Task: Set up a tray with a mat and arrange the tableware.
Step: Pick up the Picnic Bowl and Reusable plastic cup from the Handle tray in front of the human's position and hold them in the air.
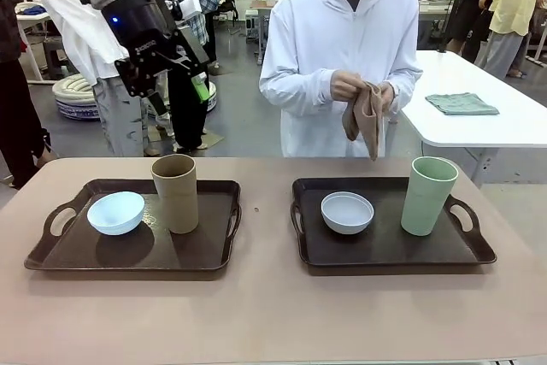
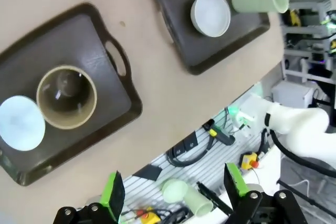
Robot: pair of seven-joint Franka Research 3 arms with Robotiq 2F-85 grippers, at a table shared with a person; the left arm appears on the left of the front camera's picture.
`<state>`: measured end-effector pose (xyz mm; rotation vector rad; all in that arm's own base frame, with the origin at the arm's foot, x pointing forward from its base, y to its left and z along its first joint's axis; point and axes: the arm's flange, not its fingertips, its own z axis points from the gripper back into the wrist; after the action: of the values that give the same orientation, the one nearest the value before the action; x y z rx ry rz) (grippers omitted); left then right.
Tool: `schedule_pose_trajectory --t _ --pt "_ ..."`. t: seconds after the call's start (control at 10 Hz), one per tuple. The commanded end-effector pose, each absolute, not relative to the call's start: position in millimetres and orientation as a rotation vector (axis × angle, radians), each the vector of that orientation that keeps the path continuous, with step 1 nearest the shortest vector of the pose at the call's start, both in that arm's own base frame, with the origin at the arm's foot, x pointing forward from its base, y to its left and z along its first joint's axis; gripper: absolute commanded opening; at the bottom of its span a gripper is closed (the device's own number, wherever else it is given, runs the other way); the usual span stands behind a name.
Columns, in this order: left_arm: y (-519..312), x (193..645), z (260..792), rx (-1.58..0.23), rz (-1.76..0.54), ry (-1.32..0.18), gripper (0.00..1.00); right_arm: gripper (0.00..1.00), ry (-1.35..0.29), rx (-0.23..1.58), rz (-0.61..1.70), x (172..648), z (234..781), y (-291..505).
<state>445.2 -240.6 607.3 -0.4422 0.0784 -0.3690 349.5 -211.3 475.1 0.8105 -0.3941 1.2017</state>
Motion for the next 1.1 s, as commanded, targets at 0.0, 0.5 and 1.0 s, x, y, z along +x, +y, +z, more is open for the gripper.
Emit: schedule_pose_trajectory --t 0.0,0.5,1.0 --pt "-233 441 607 -0.431 -0.366 0.102 1.0 1.0 -0.391 0.818 1.214 352 474 -206" --pt "-236 445 606 -0.439 -0.366 0.098 1.0 1.0 -0.386 0.811 1.213 352 476 -207" --pt "-407 471 605 -0.135 -0.242 0.032 1.0 1.0 -0.689 0.574 1.443 414 413 -254"
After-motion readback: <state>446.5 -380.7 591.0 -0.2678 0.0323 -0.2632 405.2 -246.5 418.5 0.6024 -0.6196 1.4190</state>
